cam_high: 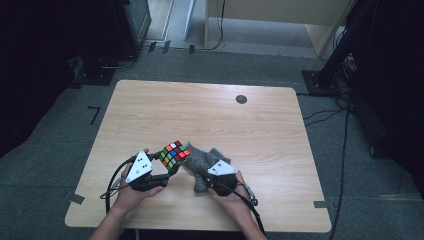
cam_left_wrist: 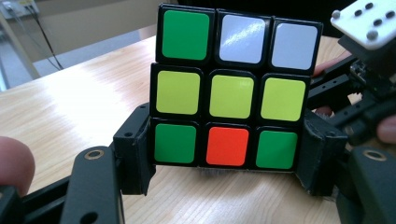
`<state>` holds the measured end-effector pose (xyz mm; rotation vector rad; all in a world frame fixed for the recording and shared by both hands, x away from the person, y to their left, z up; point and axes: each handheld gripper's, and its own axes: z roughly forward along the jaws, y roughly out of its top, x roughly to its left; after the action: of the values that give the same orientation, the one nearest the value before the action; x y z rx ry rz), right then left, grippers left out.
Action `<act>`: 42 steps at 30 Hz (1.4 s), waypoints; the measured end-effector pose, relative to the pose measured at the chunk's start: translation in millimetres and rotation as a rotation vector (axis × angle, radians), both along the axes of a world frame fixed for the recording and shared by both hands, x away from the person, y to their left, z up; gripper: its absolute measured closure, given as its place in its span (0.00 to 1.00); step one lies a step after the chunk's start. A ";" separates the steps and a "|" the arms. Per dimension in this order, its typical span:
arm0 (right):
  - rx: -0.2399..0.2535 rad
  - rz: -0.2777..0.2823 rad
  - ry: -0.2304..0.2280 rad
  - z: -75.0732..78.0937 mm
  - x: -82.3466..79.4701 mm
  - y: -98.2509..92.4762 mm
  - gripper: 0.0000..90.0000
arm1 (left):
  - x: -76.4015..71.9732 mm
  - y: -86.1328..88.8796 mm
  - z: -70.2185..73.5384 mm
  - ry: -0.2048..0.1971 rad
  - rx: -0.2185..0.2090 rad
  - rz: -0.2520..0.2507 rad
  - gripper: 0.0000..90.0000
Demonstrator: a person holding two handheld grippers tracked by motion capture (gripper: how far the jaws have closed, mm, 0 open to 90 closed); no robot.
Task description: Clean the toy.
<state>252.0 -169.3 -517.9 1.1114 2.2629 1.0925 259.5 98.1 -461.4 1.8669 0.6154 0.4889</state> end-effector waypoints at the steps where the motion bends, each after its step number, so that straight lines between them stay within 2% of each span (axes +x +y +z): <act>1: 0.016 -0.015 0.008 3.0 0.1 -4.4 0.81 | 0.4 0.8 0.1 0.006 -0.005 -0.001 0.37; 3: 0.064 -0.039 0.005 9.7 -0.5 -13.2 0.83 | 1.2 3.2 0.1 0.011 -0.015 -0.007 0.37; 5: 0.150 -0.054 -0.019 22.4 -2.8 -23.8 0.83 | 1.6 3.5 -0.6 0.017 -0.018 -0.017 0.37; 7: 0.229 -0.046 -0.074 39.8 -7.6 -31.0 0.83 | 1.7 0.8 -2.9 0.026 -0.001 -0.038 0.37; 9: 0.284 -0.025 -0.141 59.2 -14.7 -33.5 0.83 | 0.0 -6.0 -6.7 0.029 0.035 -0.059 0.37; 12: 0.360 0.039 -0.219 82.8 -26.8 -29.6 0.83 | -5.9 -19.0 -10.6 0.020 0.083 -0.098 0.37; 14: 0.410 0.092 -0.225 90.4 -33.0 -22.8 0.83 | -11.2 -26.4 -10.3 0.012 0.083 -0.129 0.37; 16: 0.445 0.153 -0.178 92.1 -35.6 -15.2 0.83 | -15.9 -30.9 -8.0 0.002 0.071 -0.154 0.37; 17: 0.448 0.166 -0.167 90.9 -35.7 -12.9 0.83 | -17.6 -31.6 -6.3 -0.007 0.066 -0.164 0.37; 20: 0.469 0.154 -0.129 85.1 -31.2 -17.2 0.82 | -20.7 -31.0 -3.2 -0.021 0.070 -0.177 0.38; 21: 0.459 0.128 -0.118 83.5 -28.5 -20.7 0.82 | -21.3 -29.6 -2.5 -0.025 0.065 -0.186 0.38; 23: 0.408 0.061 -0.107 79.8 -23.5 -28.4 0.82 | -21.4 -27.4 -0.8 -0.026 0.053 -0.193 0.38; 25: 0.425 0.024 -0.080 78.1 -20.3 -35.6 0.82 | -20.1 -26.7 -0.4 -0.020 0.046 -0.196 0.38; 27: 0.440 0.039 -0.087 81.9 -22.2 -35.6 0.82 | -19.2 -27.4 -1.7 -0.016 0.054 -0.199 0.38; 31: 0.446 0.130 -0.117 95.5 -32.2 -19.6 0.80 | -21.2 -31.0 -3.4 -0.018 0.069 -0.215 0.38; 33: 0.449 0.151 -0.098 95.9 -33.9 -14.0 0.80 | -22.6 -32.3 -2.7 -0.020 0.070 -0.217 0.38; 35: 0.489 0.138 -0.057 91.6 -29.4 -17.9 0.80 | -23.2 -32.1 -1.4 -0.023 0.077 -0.216 0.38; 36: 0.493 0.118 -0.038 88.5 -26.5 -21.2 0.80 | -23.1 -31.8 -0.8 -0.025 0.083 -0.216 0.38; 38: 0.469 0.062 -0.018 84.0 -23.0 -27.0 0.80 | -22.5 -31.4 -0.1 -0.021 0.078 -0.217 0.38; 40: 0.462 0.051 -0.023 85.0 -24.0 -28.6 0.80 | -22.0 -31.8 -0.2 -0.019 0.080 -0.214 0.38; 42: 0.457 0.073 -0.052 91.0 -28.3 -24.6 0.80 | -22.2 -33.1 -0.1 -0.013 0.083 -0.208 0.38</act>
<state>223.7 -193.9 -426.9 1.1515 2.0811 1.7058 237.3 65.0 -461.5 1.9793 0.3920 0.3946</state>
